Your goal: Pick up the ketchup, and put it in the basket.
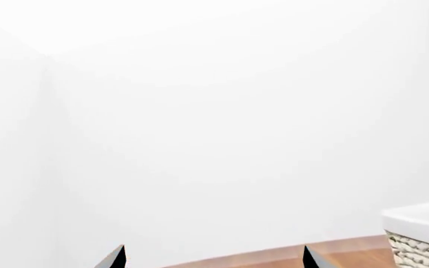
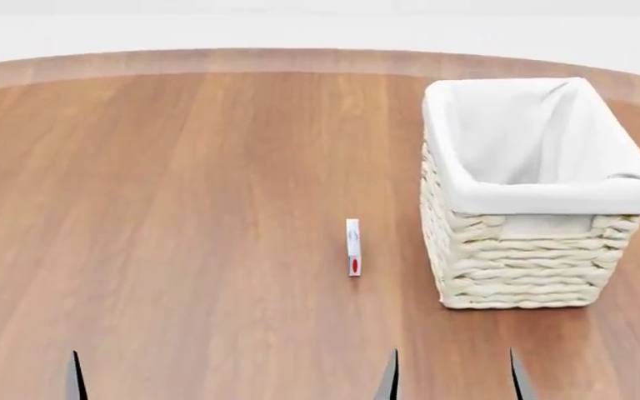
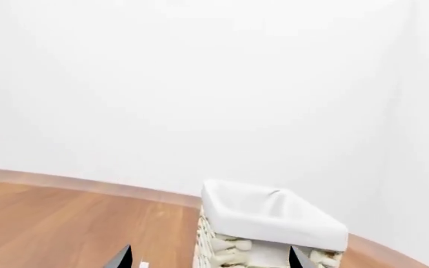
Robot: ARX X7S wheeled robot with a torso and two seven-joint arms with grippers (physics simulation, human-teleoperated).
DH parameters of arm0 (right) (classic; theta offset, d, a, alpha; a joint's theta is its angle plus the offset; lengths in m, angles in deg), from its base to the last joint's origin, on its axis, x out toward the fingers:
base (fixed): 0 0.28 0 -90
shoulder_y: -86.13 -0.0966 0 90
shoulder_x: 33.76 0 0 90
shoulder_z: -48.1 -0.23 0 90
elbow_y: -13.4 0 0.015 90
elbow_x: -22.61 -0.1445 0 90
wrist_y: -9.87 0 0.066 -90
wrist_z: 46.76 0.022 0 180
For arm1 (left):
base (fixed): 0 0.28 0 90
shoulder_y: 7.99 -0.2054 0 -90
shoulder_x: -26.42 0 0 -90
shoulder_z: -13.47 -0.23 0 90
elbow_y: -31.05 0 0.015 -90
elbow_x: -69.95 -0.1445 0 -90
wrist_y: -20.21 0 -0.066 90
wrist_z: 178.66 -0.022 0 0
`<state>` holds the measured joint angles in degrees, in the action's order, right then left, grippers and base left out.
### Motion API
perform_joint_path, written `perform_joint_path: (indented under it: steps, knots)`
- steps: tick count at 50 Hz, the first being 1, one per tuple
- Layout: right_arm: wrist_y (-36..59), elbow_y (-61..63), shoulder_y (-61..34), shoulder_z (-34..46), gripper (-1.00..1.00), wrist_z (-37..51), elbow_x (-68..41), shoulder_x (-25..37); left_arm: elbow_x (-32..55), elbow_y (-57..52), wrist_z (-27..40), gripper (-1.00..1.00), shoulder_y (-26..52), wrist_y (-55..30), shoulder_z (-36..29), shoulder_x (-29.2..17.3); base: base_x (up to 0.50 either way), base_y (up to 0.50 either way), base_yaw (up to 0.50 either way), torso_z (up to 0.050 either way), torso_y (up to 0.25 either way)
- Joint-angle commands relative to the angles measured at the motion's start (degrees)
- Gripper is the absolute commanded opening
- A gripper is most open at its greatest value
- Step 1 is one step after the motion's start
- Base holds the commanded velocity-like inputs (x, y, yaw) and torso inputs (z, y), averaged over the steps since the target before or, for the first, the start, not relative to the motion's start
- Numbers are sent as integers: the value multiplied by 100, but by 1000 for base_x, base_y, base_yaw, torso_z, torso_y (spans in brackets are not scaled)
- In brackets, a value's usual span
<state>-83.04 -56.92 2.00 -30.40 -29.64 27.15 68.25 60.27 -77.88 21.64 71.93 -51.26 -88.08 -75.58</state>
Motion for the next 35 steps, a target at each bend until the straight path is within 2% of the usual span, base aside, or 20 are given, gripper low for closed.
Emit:
perform_joint_path:
  steps: [1,20,35]
  knots:
    - [-19,-11,9,-83,100,-93,90,-76,-94,23,-91,100,4,5,99,66,500,0,0,0,0]
    - [53,-133,-67,10,100,-18,128,-29,-147,101,-11,100,56,-18,20,11,500,0,0,0,1]
    - [-21,-166,-56,116,100,-23,126,52,-133,120,33,100,83,-53,-30,-32,18,0,0,0,0]
